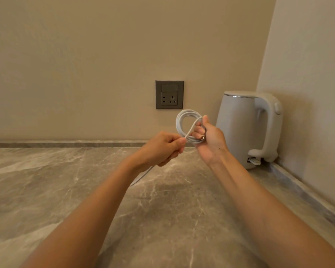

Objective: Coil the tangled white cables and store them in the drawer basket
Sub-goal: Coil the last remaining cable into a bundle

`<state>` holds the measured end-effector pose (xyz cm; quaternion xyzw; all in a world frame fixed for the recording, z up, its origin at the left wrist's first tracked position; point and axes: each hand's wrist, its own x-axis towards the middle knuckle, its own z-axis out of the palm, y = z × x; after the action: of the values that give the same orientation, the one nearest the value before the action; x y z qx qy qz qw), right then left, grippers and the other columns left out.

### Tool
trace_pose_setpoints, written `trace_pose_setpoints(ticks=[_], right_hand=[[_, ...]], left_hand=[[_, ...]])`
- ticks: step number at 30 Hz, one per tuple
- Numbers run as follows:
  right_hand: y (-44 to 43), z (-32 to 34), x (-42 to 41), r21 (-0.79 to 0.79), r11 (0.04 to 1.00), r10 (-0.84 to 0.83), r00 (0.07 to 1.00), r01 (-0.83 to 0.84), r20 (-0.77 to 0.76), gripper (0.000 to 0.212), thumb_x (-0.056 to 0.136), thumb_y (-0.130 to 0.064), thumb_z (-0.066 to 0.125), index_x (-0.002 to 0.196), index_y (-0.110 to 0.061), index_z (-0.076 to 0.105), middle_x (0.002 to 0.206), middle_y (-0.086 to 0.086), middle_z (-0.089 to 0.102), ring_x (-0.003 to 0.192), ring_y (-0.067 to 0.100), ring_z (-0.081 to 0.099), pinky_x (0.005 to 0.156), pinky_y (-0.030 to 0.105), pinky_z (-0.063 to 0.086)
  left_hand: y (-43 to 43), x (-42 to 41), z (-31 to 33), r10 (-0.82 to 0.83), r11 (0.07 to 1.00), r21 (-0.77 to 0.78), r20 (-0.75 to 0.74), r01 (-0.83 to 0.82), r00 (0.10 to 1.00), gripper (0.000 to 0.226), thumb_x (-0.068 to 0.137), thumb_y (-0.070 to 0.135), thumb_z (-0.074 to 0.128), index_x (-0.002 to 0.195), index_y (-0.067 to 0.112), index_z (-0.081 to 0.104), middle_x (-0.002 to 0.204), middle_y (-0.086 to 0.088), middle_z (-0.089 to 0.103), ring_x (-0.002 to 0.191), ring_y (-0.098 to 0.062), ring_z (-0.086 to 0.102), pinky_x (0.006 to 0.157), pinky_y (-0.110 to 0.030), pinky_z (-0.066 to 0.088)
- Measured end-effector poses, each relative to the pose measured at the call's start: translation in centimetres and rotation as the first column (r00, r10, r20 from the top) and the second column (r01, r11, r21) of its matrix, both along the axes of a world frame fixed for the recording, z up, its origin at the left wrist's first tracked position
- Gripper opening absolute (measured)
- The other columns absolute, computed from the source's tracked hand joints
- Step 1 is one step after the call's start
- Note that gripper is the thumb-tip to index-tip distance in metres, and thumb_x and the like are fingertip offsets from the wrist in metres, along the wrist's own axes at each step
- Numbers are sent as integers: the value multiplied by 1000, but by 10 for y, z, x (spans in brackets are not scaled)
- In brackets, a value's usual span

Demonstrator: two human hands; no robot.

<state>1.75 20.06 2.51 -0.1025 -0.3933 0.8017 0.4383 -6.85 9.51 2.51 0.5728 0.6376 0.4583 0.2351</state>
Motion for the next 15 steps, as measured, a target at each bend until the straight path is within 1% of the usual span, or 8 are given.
trace_pose_setpoints(ticks=[3, 5, 6, 8, 10, 12, 13, 15], right_hand=[[4, 4, 4, -58, 996, 60, 996, -64, -65, 37, 103, -21, 34, 68, -12, 41, 41, -6, 32, 33, 3, 27, 37, 12, 26], [6, 5, 7, -89, 987, 129, 988, -137, -83, 34, 102, -18, 35, 70, -11, 43, 42, -5, 34, 33, 3, 28, 36, 12, 25], [6, 5, 7, -93, 979, 178, 982, -184, -67, 32, 102, -18, 36, 71, -9, 44, 43, -5, 36, 33, 3, 29, 35, 11, 26], [6, 6, 9, -92, 954, 285, 958, -284, 5, 31, 101, -17, 36, 71, -8, 43, 41, -4, 36, 31, 2, 29, 34, 10, 26], [6, 5, 12, -57, 919, 393, 914, -389, 100, 28, 98, -17, 38, 72, -7, 43, 41, -4, 35, 31, 2, 29, 40, 9, 27], [3, 3, 15, 27, 860, 485, 832, -510, 271, 22, 90, -21, 44, 73, -7, 44, 40, -6, 35, 32, 2, 30, 53, 13, 28], [1, 1, 16, 53, 823, 514, 782, -565, 354, 21, 86, -23, 45, 72, -7, 45, 40, -6, 35, 32, 2, 30, 57, 15, 27], [-2, 0, 17, 65, 755, 543, 678, -653, 496, 26, 87, -24, 44, 68, -8, 50, 40, -7, 33, 31, 1, 28, 58, 15, 27]], left_hand=[[-4, -5, -3, -37, 995, -96, -94, 28, 995, 36, 100, 22, 39, 66, 13, 47, 46, 2, 35, 35, -5, 24, 36, -15, 23], [-4, -10, -7, -25, 992, -126, -217, -3, 976, 35, 99, 21, 40, 65, 14, 49, 47, 1, 38, 35, -6, 28, 39, -18, 29], [-4, -13, -8, -5, 991, -129, -287, -34, 958, 34, 98, 21, 42, 65, 16, 50, 47, 1, 40, 36, -6, 31, 43, -20, 32], [-3, -18, -8, 39, 986, -128, -420, -102, 907, 33, 96, 23, 46, 64, 18, 53, 50, 2, 46, 42, -8, 39, 50, -23, 36], [-5, -23, -4, 81, 979, -125, -488, -161, 869, 31, 93, 25, 51, 64, 19, 55, 55, 3, 51, 49, -9, 45, 58, -24, 40], [-8, -28, 0, 112, 972, -116, -541, -206, 834, 26, 91, 20, 55, 65, 20, 56, 62, 4, 55, 57, -10, 49, 65, -26, 43], [-9, -31, 0, 120, 967, -116, -579, -227, 806, 24, 90, 16, 56, 66, 19, 58, 66, 3, 58, 60, -11, 51, 67, -28, 44], [-10, -35, -1, 123, 956, -125, -650, -265, 749, 16, 88, 12, 58, 75, 13, 67, 74, -4, 65, 66, -16, 55, 69, -30, 45]])
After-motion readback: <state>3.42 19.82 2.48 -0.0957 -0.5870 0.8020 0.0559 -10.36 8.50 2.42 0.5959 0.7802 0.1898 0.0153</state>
